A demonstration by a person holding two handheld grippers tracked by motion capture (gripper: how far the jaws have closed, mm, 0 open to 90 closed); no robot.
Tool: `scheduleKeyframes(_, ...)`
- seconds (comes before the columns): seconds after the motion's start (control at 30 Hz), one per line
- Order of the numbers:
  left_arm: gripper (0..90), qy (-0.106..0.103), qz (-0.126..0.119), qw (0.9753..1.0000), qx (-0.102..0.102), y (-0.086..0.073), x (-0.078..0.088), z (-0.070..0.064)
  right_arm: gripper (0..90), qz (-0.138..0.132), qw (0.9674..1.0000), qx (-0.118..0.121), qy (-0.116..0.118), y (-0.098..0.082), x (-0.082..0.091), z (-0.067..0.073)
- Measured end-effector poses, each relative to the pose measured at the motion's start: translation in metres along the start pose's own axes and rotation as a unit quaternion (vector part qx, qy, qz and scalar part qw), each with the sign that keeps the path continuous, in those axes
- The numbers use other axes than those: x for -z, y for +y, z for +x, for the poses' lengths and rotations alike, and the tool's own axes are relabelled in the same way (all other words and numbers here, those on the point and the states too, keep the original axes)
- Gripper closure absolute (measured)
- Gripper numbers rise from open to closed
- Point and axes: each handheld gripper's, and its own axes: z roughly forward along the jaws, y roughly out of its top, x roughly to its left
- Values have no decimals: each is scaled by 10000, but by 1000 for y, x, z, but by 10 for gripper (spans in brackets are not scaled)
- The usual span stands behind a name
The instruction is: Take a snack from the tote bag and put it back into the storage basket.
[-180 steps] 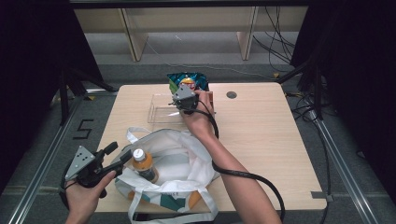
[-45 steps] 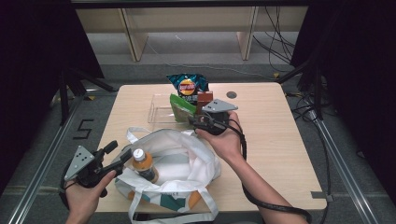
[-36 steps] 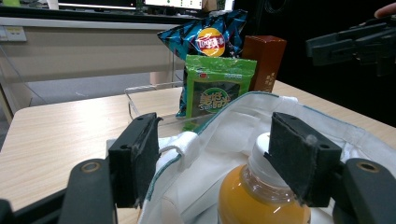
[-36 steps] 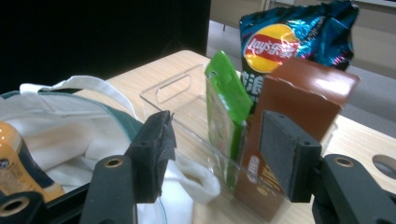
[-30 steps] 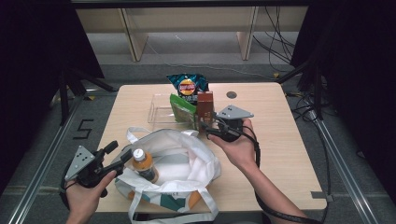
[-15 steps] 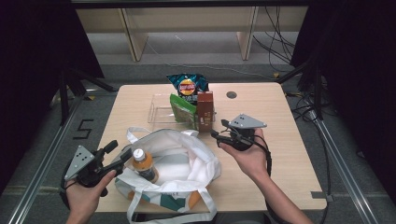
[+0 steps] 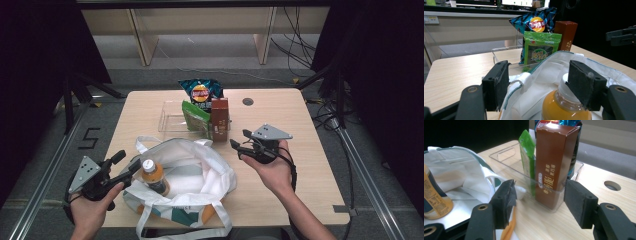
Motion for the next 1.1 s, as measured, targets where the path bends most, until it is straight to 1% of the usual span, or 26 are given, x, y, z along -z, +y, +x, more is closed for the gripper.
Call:
scheduleKeyframes(0.07,328,15,5,10000,3,0,1,0,427,-12,10000,-28,44,0,0,0)
scheduleKeyframes(0.1,328,46,62,10000,-9,1,2,-1,427,-11,10000,-64,22,0,1,1)
scheduleKeyframes(0.13,328,55,48,10000,6,1,2,-1,427,6,10000,-76,-37,0,2,1)
scheduleKeyframes(0.17,328,53,44,10000,7,1,2,-1,426,-50,9999,-86,-69,0,1,2)
scheduleKeyframes(0.23,327,53,55,10000,-3,1,2,0,426,4,10000,-27,-2,0,2,1)
scheduleKeyframes(0.27,327,62,62,10000,-5,0,3,0,425,10,10000,-79,-28,0,3,2)
scheduleKeyframes(0.3,328,70,71,10000,-5,0,3,0,425,-34,10000,42,60,0,2,0)
scheduleKeyframes(0.33,327,74,72,9999,3,0,3,0,424,-49,9999,83,30,1,3,0)
scheduleKeyframes(0.37,327,73,75,9999,10,0,3,0,424,4,10000,-52,-19,1,4,1)
scheduleKeyframes(0.4,326,65,71,10000,-3,0,3,0,423,-34,10000,-13,36,1,5,0)
scheduleKeyframes(0.43,327,61,73,10000,-18,0,2,0,423,-55,10000,-30,-6,1,5,-1)
scheduleKeyframes(0.47,327,60,55,10000,22,0,1,1,422,-52,9999,-48,-79,1,6,0)
scheduleKeyframes(0.5,327,50,46,10000,34,0,1,1,423,-53,10000,-57,-53,1,6,-2)
scheduleKeyframes(0.53,326,69,59,9999,46,0,1,1,422,-36,10000,5,-28,1,6,-4)
scheduleKeyframes(0.57,326,39,24,10000,56,0,1,2,422,-33,10000,5,-85,1,7,-4)
scheduleKeyframes(0.6,326,79,69,9999,46,0,2,2,422,-126,9998,65,-130,1,6,-5)
scheduleKeyframes(0.63,326,80,67,9999,32,0,3,2,422,-149,9998,9,-157,1,5,-5)
scheduleKeyframes(0.7,326,98,61,9999,23,0,4,2,422,-23,10000,-48,-61,1,6,-5)
scheduleKeyframes(0.77,326,55,12,10000,27,1,4,0,421,-26,9999,-50,-92,1,6,-5)
scheduleKeyframes(0.8,326,67,38,10000,16,1,5,0,420,-33,9999,-72,-64,1,6,-5)
scheduleKeyframes(0.83,325,54,17,10000,12,2,5,0,420,-35,9999,-80,-94,2,7,-5)
scheduleKeyframes(0.87,325,46,13,10000,12,2,5,-1,419,-70,10000,3,-67,3,7,-6)
scheduleKeyframes(0.9,325,28,9,10000,7,2,4,-1,419,-96,9999,-51,-116,3,8,-6)
scheduleKeyframes(1.0,325,-23,33,10000,2,1,3,-2,418,-81,9998,-112,-161,4,10,-8)
scheduleKeyframes(1.07,324,-25,59,10000,7,1,3,-2,418,-117,9998,-4,-161,3,10,-12)
scheduleKeyframes(1.1,325,-42,21,10000,25,1,3,-2,418,-123,9997,-106,-182,3,11,-12)
